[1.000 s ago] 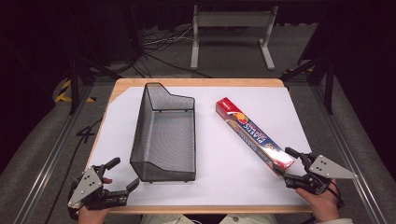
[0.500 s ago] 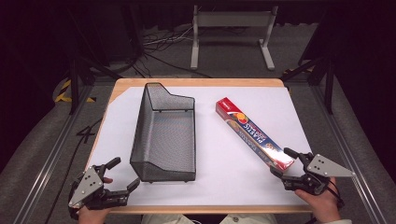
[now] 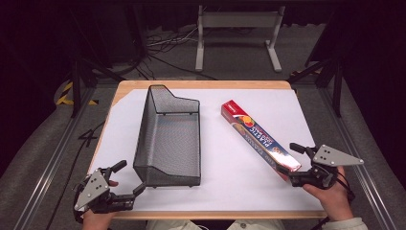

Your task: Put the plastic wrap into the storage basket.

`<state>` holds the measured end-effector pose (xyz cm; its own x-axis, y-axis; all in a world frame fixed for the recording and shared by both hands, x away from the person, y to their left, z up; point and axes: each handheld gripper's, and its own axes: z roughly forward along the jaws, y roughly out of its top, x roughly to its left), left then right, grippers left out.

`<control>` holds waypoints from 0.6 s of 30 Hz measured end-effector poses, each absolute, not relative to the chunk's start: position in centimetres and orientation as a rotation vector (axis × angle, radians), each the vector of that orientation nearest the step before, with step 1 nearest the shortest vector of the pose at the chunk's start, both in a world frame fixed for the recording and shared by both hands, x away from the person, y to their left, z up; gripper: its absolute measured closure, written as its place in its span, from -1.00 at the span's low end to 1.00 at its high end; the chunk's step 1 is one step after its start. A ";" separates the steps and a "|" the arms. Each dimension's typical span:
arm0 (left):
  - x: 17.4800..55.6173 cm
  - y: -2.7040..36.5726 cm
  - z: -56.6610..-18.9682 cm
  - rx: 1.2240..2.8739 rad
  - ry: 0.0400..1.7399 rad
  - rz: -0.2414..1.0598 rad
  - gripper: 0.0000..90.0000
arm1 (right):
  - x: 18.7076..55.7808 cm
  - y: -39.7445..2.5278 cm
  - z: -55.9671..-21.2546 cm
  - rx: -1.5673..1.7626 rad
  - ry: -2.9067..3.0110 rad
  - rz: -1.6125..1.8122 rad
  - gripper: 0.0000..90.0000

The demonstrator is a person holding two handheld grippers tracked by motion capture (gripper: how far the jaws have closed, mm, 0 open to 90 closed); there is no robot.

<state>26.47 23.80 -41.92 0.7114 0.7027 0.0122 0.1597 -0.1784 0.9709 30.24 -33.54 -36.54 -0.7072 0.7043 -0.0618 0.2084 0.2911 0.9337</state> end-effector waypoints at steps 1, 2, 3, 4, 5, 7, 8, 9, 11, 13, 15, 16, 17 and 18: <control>26.5 23.8 -41.9 1.708 0.697 0.561 -0.82 | 30.5 -33.5 -36.3 0.815 2.095 1.415 -0.66; 26.5 23.8 -42.0 1.708 0.698 0.561 -0.82 | 30.7 -33.4 -36.0 0.823 2.086 1.422 -0.66; 26.5 23.8 -41.9 1.711 0.699 0.558 -0.82 | 31.1 -33.4 -35.6 0.849 2.074 1.440 -0.63; 26.6 23.8 -41.9 1.710 0.699 0.557 -0.82 | 31.3 -33.5 -35.4 0.873 2.067 1.448 -0.59; 26.6 23.8 -41.9 1.714 0.694 0.561 -0.82 | 31.7 -33.6 -35.2 0.897 2.064 1.469 -0.57; 26.6 23.8 -41.9 1.720 0.695 0.557 -0.82 | 32.5 -33.5 -34.9 0.916 2.068 1.463 -0.58; 26.6 23.7 -41.9 1.720 0.694 0.556 -0.82 | 32.8 -33.4 -34.8 0.915 2.080 1.456 -0.57; 26.6 23.7 -41.9 1.720 0.694 0.557 -0.82 | 33.2 -33.2 -34.7 0.919 2.094 1.439 -0.58; 26.6 23.8 -41.9 1.717 0.693 0.561 -0.82 | 34.0 -32.8 -34.5 0.949 2.115 1.416 -0.58; 26.5 23.7 -41.9 1.709 0.697 0.561 -0.82 | 34.8 -32.5 -34.3 1.005 2.127 1.401 -0.58; 26.5 23.7 -41.9 1.706 0.697 0.563 -0.82 | 35.6 -32.4 -34.0 1.026 2.125 1.436 -0.57; 26.5 23.7 -41.9 1.706 0.697 0.563 -0.82 | 35.9 -32.3 -33.9 1.021 2.118 1.442 -0.56; 26.5 23.7 -41.9 1.707 0.697 0.564 -0.82 | 36.3 -32.1 -33.7 1.024 2.118 1.420 -0.56; 26.5 23.7 -41.9 1.707 0.698 0.564 -0.82 | 36.5 -32.0 -33.6 1.033 2.122 1.407 -0.57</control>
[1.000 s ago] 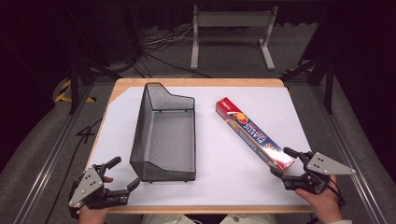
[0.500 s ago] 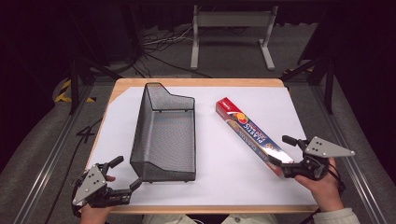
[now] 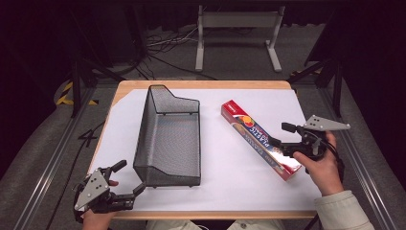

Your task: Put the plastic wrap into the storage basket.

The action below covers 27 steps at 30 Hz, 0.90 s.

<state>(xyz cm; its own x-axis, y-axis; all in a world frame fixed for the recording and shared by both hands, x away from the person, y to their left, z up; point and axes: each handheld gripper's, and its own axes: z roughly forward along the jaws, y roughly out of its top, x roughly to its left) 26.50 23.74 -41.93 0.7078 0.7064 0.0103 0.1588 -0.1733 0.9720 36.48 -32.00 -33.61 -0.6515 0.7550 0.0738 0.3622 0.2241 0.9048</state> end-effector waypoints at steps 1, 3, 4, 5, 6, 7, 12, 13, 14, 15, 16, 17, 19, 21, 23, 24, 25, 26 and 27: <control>26.5 23.7 -41.9 1.708 0.698 0.564 -0.82 | 36.8 -31.9 -33.5 1.036 2.123 1.408 -0.57; 26.5 23.7 -41.9 1.708 0.697 0.565 -0.82 | 37.4 -31.5 -33.4 1.027 2.126 1.392 -0.57; 26.5 23.7 -41.9 1.708 0.698 0.566 -0.82 | 37.5 -31.4 -33.4 1.024 2.129 1.384 -0.57; 26.5 23.7 -41.9 1.708 0.697 0.566 -0.82 | 37.9 -31.1 -33.5 1.007 2.127 1.375 -0.57; 26.5 23.7 -41.9 1.708 0.697 0.566 -0.82 | 38.2 -30.9 -33.5 1.002 2.134 1.376 -0.60; 26.5 23.7 -41.9 1.709 0.697 0.566 -0.82 | 38.5 -30.8 -33.6 1.006 2.154 1.375 -0.63; 26.5 23.8 -41.9 1.714 0.695 0.569 -0.82 | 40.6 -30.0 -34.5 1.106 2.257 1.308 -0.72; 26.5 23.8 -42.0 1.711 0.696 0.570 -0.82 | 40.9 -29.8 -34.7 1.116 2.267 1.290 -0.72; 26.4 23.8 -42.0 1.711 0.700 0.567 -0.82 | 41.4 -29.6 -35.0 1.131 2.279 1.274 -0.72; 26.4 23.9 -42.0 1.710 0.701 0.568 -0.82 | 41.7 -29.4 -35.2 1.135 2.288 1.265 -0.74; 26.4 23.9 -42.0 1.706 0.701 0.569 -0.82 | 42.2 -29.1 -35.5 1.145 2.300 1.238 -0.74; 26.4 23.9 -42.0 1.706 0.702 0.569 -0.82 | 42.5 -28.9 -35.7 1.149 2.306 1.219 -0.74; 26.3 23.9 -42.0 1.706 0.701 0.571 -0.82 | 43.2 -28.5 -36.2 1.159 2.325 1.184 -0.72; 26.2 24.0 -42.0 1.714 0.699 0.573 -0.82 | 43.5 -28.3 -36.4 1.171 2.330 1.163 -0.71; 26.0 24.0 -42.1 1.713 0.702 0.579 -0.82 | 44.1 -27.9 -36.9 1.205 2.352 1.124 -0.69; 25.9 24.1 -42.1 1.713 0.707 0.580 -0.82 | 44.3 -27.7 -37.1 1.214 2.365 1.107 -0.67; 25.7 24.2 -42.0 1.714 0.709 0.584 -0.82 | 44.6 -27.5 -37.3 1.215 2.378 1.081 -0.66; 25.6 24.3 -42.0 1.710 0.714 0.588 -0.82 | 44.9 -27.3 -37.5 1.215 2.391 1.061 -0.66; 25.5 24.4 -42.0 1.704 0.719 0.591 -0.82 | 45.2 -27.2 -37.7 1.220 2.402 1.046 -0.66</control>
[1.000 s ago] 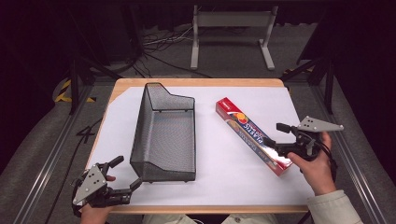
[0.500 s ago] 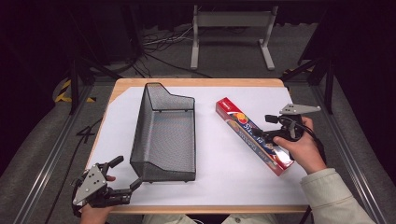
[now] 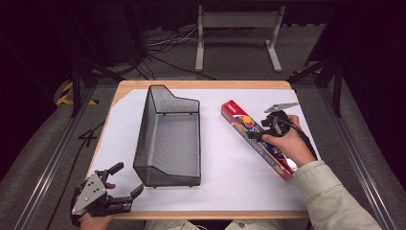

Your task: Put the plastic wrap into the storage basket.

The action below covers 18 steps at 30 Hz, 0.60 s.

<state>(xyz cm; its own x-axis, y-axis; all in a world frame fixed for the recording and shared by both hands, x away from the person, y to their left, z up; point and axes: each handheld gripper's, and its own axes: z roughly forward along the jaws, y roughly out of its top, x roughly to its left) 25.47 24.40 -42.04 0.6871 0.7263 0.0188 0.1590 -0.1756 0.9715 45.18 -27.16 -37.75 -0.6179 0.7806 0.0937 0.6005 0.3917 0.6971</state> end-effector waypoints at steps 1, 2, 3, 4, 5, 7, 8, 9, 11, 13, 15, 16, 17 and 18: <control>25.4 24.5 -42.0 1.707 0.721 0.592 -0.82 | 45.5 -26.9 -38.0 1.222 2.421 1.025 -0.66; 25.3 24.5 -42.0 1.704 0.723 0.593 -0.82 | 45.7 -26.7 -38.2 1.227 2.433 1.006 -0.67; 25.2 24.6 -42.1 1.704 0.724 0.596 -0.82 | 45.9 -26.5 -38.4 1.228 2.439 0.997 -0.69; 25.1 24.6 -42.1 1.708 0.725 0.599 -0.82 | 46.1 -26.3 -38.4 1.232 2.434 0.990 -0.69; 25.0 24.7 -42.1 1.708 0.728 0.599 -0.82 | 46.2 -26.2 -38.3 1.237 2.437 0.979 -0.69; 25.0 24.7 -42.1 1.702 0.727 0.602 -0.82 | 46.4 -26.0 -38.2 1.239 2.451 0.967 -0.69; 25.0 24.7 -42.1 1.702 0.730 0.601 -0.82 | 46.5 -25.8 -38.2 1.233 2.456 0.955 -0.69; 25.0 24.7 -42.1 1.704 0.731 0.600 -0.82 | 46.7 -25.6 -38.1 1.222 2.460 0.923 -0.71; 25.0 24.7 -42.1 1.704 0.730 0.599 -0.82 | 47.0 -25.3 -38.1 1.205 2.461 0.886 -0.72; 25.1 24.7 -42.1 1.710 0.728 0.597 -0.82 | 47.3 -25.1 -38.2 1.216 2.462 0.857 -0.73; 25.2 24.7 -42.1 1.714 0.721 0.598 -0.82 | 47.7 -25.0 -38.6 1.226 2.472 0.821 -0.74; 25.2 24.7 -42.1 1.715 0.717 0.598 -0.82 | 47.9 -24.9 -38.8 1.236 2.477 0.807 -0.74; 25.3 24.6 -42.2 1.711 0.718 0.595 -0.82 | 48.0 -24.9 -39.0 1.244 2.484 0.795 -0.74; 25.3 24.5 -42.2 1.709 0.719 0.593 -0.82 | 48.2 -24.9 -39.2 1.249 2.491 0.778 -0.74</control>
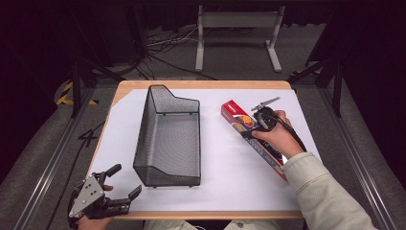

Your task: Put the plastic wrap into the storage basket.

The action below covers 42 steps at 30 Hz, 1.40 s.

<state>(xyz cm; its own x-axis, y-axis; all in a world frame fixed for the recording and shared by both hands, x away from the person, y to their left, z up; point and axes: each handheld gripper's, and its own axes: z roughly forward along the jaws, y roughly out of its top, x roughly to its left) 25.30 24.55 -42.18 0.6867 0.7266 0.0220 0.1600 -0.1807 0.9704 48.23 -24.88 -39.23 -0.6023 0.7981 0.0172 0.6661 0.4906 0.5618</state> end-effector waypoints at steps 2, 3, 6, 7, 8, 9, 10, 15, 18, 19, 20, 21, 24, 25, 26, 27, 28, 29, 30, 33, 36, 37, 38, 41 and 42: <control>25.4 24.5 -42.2 1.713 0.715 0.593 -0.82 | 48.5 -24.8 -39.5 1.267 2.510 0.761 -0.74; 25.4 24.5 -42.2 1.716 0.716 0.591 -0.82 | 48.6 -24.7 -39.7 1.280 2.525 0.751 -0.74; 25.5 24.5 -42.2 1.713 0.715 0.587 -0.82 | 48.9 -24.5 -40.0 1.289 2.555 0.702 -0.74; 25.5 24.5 -42.2 1.713 0.715 0.587 -0.82 | 48.9 -24.5 -40.0 1.299 2.561 0.691 -0.74; 25.5 24.5 -42.2 1.715 0.712 0.587 -0.82 | 49.0 -24.4 -40.1 1.311 2.561 0.683 -0.73; 25.5 24.5 -42.2 1.715 0.712 0.587 -0.82 | 49.0 -24.4 -40.1 1.311 2.561 0.683 -0.73; 25.5 24.4 -42.2 1.717 0.712 0.587 -0.82 | 49.2 -24.5 -40.3 1.323 2.581 0.660 -0.71; 25.5 24.4 -42.2 1.714 0.711 0.585 -0.82 | 49.3 -24.6 -40.8 1.370 2.605 0.576 -0.54; 25.6 24.4 -42.2 1.716 0.709 0.588 -0.82 | 49.3 -24.7 -41.0 1.373 2.615 0.552 -0.42; 25.6 24.4 -42.2 1.715 0.709 0.588 -0.82 | 49.3 -24.8 -41.0 1.374 2.617 0.541 -0.33; 25.6 24.4 -42.2 1.715 0.709 0.587 -0.82 | 49.3 -24.8 -41.0 1.373 2.613 0.524 -0.25; 25.6 24.4 -42.2 1.717 0.707 0.589 -0.82 | 49.3 -24.9 -40.9 1.385 2.609 0.521 -0.24; 25.6 24.4 -42.2 1.722 0.706 0.587 -0.82 | 49.3 -24.8 -40.8 1.399 2.603 0.503 -0.18; 25.6 24.4 -42.2 1.720 0.706 0.585 -0.82 | 49.3 -24.8 -40.8 1.397 2.599 0.491 -0.16; 25.6 24.4 -42.1 1.720 0.707 0.585 -0.82 | 49.3 -24.7 -40.7 1.395 2.596 0.482 -0.14; 25.6 24.4 -42.2 1.716 0.708 0.587 -0.82 | 49.2 -24.6 -40.7 1.390 2.592 0.467 -0.13; 25.6 24.4 -42.2 1.713 0.709 0.588 -0.82 | 49.2 -24.6 -40.6 1.388 2.592 0.464 -0.12; 25.6 24.4 -42.2 1.711 0.709 0.589 -0.82 | 49.2 -24.6 -40.6 1.391 2.588 0.462 -0.12; 25.6 24.5 -42.1 1.711 0.712 0.591 -0.82 | 49.2 -24.6 -40.6 1.388 2.587 0.463 -0.11; 25.7 24.5 -42.2 1.703 0.716 0.586 -0.82 | 49.1 -24.6 -40.7 1.381 2.581 0.472 -0.11; 25.7 24.5 -42.2 1.700 0.716 0.587 -0.82 | 49.0 -24.6 -40.5 1.358 2.572 0.467 -0.10; 25.7 24.5 -42.2 1.702 0.716 0.588 -0.82 | 48.9 -24.6 -40.4 1.357 2.568 0.472 -0.10; 25.8 24.5 -42.1 1.706 0.716 0.587 -0.82 | 48.8 -24.7 -40.3 1.353 2.566 0.483 -0.10; 25.8 24.5 -42.1 1.709 0.717 0.590 -0.82 | 48.6 -24.8 -39.7 1.353 2.546 0.521 -0.10; 25.8 24.5 -42.1 1.706 0.719 0.589 -0.82 | 48.4 -24.8 -39.5 1.361 2.542 0.538 -0.10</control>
<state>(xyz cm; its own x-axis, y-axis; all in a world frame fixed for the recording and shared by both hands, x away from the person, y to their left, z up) 25.78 24.48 -42.12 0.6879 0.7255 0.0184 0.1608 -0.1770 0.9710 48.42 -24.85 -39.47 -0.5525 0.8334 -0.0109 0.7576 0.5076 0.4103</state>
